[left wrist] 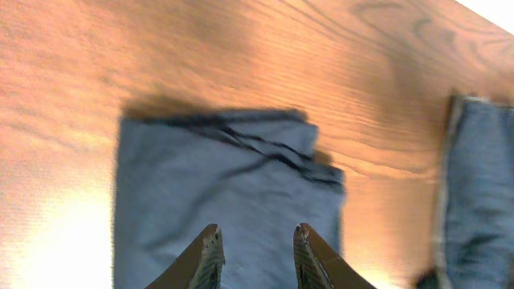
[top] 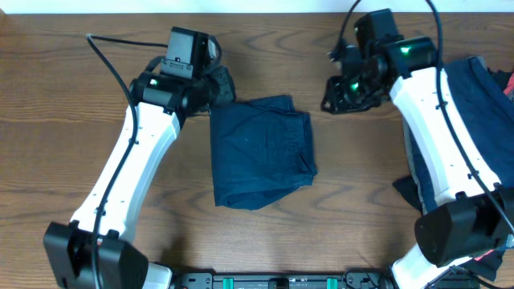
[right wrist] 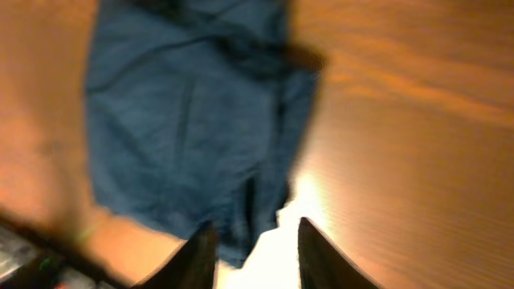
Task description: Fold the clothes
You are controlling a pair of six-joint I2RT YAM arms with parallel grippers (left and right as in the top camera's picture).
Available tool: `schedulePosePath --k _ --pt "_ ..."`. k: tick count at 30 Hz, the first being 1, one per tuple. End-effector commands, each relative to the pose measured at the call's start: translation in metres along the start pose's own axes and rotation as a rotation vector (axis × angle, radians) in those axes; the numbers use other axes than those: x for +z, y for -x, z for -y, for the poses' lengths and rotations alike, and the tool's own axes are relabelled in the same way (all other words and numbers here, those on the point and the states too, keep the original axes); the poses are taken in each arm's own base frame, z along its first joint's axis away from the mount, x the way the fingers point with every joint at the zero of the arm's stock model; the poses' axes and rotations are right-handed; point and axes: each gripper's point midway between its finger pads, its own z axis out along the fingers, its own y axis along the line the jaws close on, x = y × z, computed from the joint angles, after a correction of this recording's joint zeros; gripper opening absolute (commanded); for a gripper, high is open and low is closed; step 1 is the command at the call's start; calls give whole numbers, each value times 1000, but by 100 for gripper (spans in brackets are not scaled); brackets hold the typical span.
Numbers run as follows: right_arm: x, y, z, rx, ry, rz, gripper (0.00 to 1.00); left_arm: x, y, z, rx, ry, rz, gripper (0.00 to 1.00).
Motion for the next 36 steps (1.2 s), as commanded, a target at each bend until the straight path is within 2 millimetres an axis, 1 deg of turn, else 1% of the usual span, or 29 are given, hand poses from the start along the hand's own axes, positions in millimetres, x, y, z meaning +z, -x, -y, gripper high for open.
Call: schedulePosePath --k 1,5,6,9,11,13,14,16,18,20,22,24,26,27,28,29,30,31,32,35,36 --pt "26 -24 -34 -80 123 -109 24 25 7 -19 103 58 -26 31" --pt "56 -58 -53 -126 143 -218 22 58 -2 -40 97 101 -101 32" --pt "65 -67 -59 -140 157 -240 22 69 -6 -46 88 114 -126 32" --pt "91 -95 -72 -187 177 -300 22 93 -18 -61 70 145 -189 32" --pt "106 -109 -75 -197 175 -325 23 107 -28 -70 59 165 -233 32" --pt "121 -125 -77 -197 172 -349 25 119 -39 -79 47 187 -282 36" --pt "128 -132 -76 -195 170 -359 25 124 -45 -84 41 200 -308 36" --pt "141 -144 -72 -177 163 -372 24 132 -57 -92 30 222 -357 37" --pt "152 -153 -62 -141 139 -377 24 136 -68 -99 20 242 -400 36" --pt "165 -162 -44 -70 65 -372 24 137 -78 -108 12 279 -443 37" --pt "174 -164 -21 -18 -28 -346 24 133 -89 -120 9 337 -487 37" --pt "180 -158 8 25 -151 -286 24 124 -102 -127 1 380 -545 37" --pt "180 -142 35 52 -266 -201 25 114 -114 -131 -11 407 -606 37" --pt "179 -132 46 60 -310 -158 24 109 -120 -133 -20 420 -636 36" --pt "177 -116 57 68 -350 -93 24 100 -129 -135 -37 442 -678 37" --pt "176 -102 64 75 -368 -39 24 93 -135 -137 -54 461 -711 37" --pt "174 -84 70 87 -372 34 24 85 -143 -137 -84 481 -752 38" --pt "173 -70 72 97 -360 87 24 78 -150 -137 -108 497 -785 43" --pt "171 -56 72 105 -341 140 23 70 -157 -136 -127 503 -826 44" --pt "164 -16 62 104 -240 266 22 54 -168 -131 -156 506 -897 45" --pt "162 -10 58 99 -214 278 22 50 -167 -131 -154 508 -898 45"
